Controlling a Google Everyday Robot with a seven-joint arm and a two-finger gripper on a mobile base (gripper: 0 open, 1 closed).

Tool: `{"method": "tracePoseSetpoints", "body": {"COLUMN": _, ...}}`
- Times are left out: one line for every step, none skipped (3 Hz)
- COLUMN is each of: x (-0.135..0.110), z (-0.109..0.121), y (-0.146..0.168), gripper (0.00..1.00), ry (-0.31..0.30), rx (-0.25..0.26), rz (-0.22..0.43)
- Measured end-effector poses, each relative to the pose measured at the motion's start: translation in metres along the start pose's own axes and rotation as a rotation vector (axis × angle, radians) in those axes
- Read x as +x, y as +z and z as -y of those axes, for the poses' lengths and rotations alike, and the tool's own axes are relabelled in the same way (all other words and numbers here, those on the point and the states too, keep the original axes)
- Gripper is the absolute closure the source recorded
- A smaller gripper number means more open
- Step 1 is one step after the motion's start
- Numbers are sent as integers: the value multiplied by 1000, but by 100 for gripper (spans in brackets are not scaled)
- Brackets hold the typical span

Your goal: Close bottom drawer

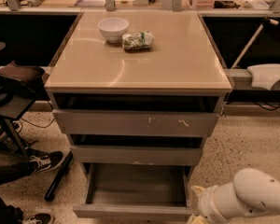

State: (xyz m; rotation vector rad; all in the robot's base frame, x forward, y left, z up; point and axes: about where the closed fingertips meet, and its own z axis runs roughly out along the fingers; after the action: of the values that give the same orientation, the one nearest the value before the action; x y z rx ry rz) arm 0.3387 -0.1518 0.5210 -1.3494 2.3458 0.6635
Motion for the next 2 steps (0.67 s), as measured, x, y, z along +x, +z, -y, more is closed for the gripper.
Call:
{"method": "tracePoseSetpoints", "body": {"x": 51, "z": -11, "y": 72, "gripper": 0, "ry": 4, "rx": -18, "rz": 22}}
{"method": "tracePoseSetpoints", "body": {"x": 88, "z": 5, "y": 137, "gripper": 0, "ry": 37, "rx": 13, "rz": 35}}
